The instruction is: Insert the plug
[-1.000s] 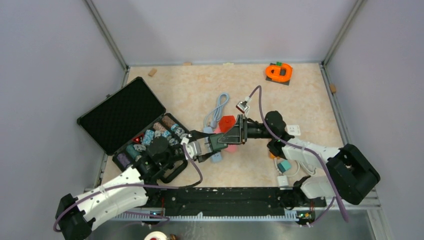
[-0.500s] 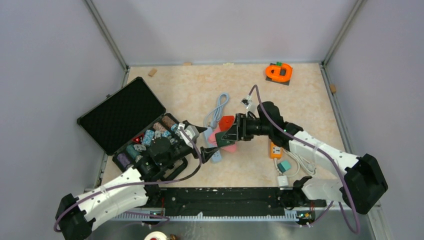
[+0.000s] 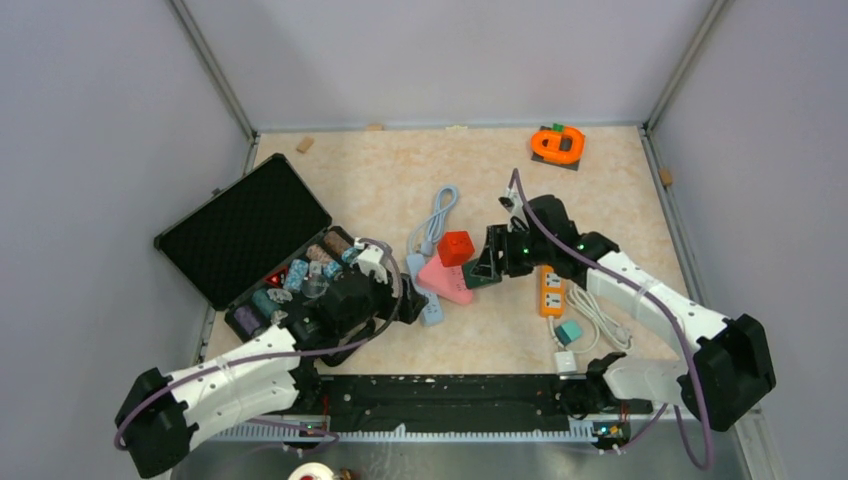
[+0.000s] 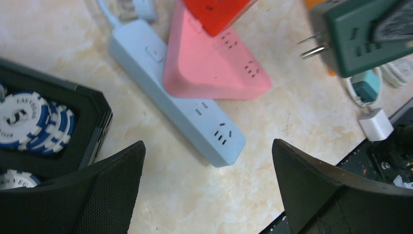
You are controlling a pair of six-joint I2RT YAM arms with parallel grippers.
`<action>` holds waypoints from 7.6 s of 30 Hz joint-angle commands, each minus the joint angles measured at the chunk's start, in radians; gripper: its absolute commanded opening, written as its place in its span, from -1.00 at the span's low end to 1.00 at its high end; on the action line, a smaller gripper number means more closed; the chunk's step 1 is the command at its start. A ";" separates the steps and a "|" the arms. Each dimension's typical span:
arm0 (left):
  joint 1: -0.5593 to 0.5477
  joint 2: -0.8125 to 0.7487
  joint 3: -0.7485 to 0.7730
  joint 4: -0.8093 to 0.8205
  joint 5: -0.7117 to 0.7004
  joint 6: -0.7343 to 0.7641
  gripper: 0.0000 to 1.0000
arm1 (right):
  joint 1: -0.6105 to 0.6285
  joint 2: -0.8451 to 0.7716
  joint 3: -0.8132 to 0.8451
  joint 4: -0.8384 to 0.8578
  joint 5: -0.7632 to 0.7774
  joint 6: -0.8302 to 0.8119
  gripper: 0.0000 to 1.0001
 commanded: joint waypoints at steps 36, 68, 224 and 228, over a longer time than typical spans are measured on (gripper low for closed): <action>0.017 0.447 0.456 -0.248 0.033 0.093 0.74 | -0.117 0.357 0.204 -0.067 -0.197 0.014 -1.00; 0.030 0.636 0.486 -0.264 -0.118 0.087 0.40 | -0.063 0.416 0.233 -0.168 -0.034 -0.014 -1.00; -0.001 0.627 0.288 -0.108 0.066 -0.094 -0.17 | -0.026 0.400 0.139 -0.018 0.111 0.189 -1.00; -0.007 0.628 0.293 -0.111 0.064 -0.087 -0.18 | -0.034 0.415 0.160 -0.042 0.142 0.191 -1.00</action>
